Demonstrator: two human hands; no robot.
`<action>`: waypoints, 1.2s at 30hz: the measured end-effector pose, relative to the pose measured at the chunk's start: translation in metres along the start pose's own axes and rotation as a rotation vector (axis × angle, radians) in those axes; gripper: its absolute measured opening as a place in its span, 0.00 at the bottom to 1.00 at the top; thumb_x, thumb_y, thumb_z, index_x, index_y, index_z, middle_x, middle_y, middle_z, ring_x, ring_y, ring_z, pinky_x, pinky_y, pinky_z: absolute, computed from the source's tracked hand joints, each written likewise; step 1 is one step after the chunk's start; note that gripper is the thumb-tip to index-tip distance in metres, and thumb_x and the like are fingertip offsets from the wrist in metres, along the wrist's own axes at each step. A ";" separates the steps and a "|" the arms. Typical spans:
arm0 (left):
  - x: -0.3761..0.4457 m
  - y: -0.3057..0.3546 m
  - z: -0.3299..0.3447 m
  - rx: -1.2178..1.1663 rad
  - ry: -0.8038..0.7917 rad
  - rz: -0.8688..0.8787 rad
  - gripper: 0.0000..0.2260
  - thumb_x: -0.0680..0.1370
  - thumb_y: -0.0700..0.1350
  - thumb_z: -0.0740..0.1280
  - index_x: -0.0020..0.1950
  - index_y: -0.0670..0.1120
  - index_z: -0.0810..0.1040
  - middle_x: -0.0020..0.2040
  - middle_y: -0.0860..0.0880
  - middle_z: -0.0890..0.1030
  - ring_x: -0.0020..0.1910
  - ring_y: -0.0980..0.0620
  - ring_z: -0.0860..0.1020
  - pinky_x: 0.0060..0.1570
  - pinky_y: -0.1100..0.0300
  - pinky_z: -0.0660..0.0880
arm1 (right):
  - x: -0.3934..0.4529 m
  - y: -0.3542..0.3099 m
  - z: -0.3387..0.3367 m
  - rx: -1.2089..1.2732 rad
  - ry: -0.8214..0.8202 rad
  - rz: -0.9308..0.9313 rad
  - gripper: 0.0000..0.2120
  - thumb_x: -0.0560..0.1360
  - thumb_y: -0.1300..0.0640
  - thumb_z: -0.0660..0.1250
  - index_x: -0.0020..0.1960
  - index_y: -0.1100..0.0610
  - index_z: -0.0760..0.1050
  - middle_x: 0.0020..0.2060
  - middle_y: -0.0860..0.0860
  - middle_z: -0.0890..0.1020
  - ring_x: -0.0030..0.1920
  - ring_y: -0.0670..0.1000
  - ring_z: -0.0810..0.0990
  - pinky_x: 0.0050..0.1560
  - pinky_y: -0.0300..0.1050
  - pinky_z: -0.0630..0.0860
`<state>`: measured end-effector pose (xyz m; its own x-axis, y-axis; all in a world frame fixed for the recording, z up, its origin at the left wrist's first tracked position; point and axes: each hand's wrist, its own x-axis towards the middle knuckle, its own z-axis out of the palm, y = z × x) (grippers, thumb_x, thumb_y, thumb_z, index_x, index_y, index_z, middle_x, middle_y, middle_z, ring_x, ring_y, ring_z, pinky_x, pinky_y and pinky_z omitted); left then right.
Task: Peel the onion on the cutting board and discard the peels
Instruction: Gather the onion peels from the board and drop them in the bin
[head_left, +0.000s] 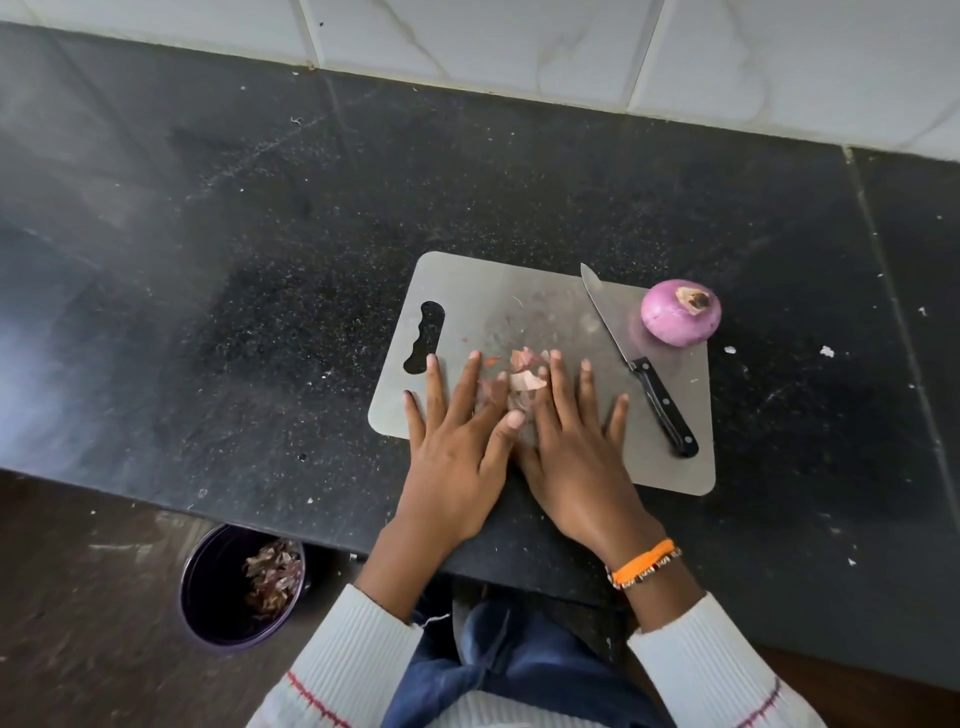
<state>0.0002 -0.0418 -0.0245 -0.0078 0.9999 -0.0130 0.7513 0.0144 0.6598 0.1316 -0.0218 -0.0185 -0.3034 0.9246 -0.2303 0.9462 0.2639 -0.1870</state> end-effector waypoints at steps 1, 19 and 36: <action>-0.002 0.001 -0.002 -0.010 0.016 -0.006 0.33 0.73 0.66 0.37 0.75 0.57 0.56 0.75 0.61 0.43 0.70 0.58 0.27 0.66 0.58 0.25 | 0.001 -0.001 -0.004 -0.006 0.024 -0.013 0.46 0.67 0.34 0.20 0.76 0.58 0.41 0.75 0.55 0.35 0.74 0.59 0.33 0.69 0.66 0.36; -0.011 -0.009 -0.026 -0.164 0.360 -0.122 0.17 0.77 0.56 0.52 0.36 0.54 0.76 0.41 0.57 0.75 0.46 0.53 0.69 0.51 0.75 0.58 | 0.007 0.002 -0.011 0.052 0.110 -0.173 0.31 0.76 0.35 0.41 0.76 0.44 0.46 0.75 0.51 0.35 0.73 0.60 0.30 0.68 0.63 0.33; 0.002 0.001 -0.024 -0.196 0.327 -0.159 0.08 0.76 0.44 0.61 0.46 0.47 0.80 0.44 0.52 0.78 0.47 0.50 0.72 0.48 0.77 0.59 | 0.046 -0.024 -0.013 0.350 0.323 -0.306 0.14 0.73 0.68 0.64 0.57 0.60 0.79 0.59 0.57 0.78 0.57 0.59 0.77 0.58 0.53 0.74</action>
<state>-0.0152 -0.0395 -0.0060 -0.3468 0.9334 0.0919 0.5843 0.1384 0.7996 0.0958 0.0180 -0.0124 -0.4566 0.8717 0.1780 0.7100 0.4775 -0.5176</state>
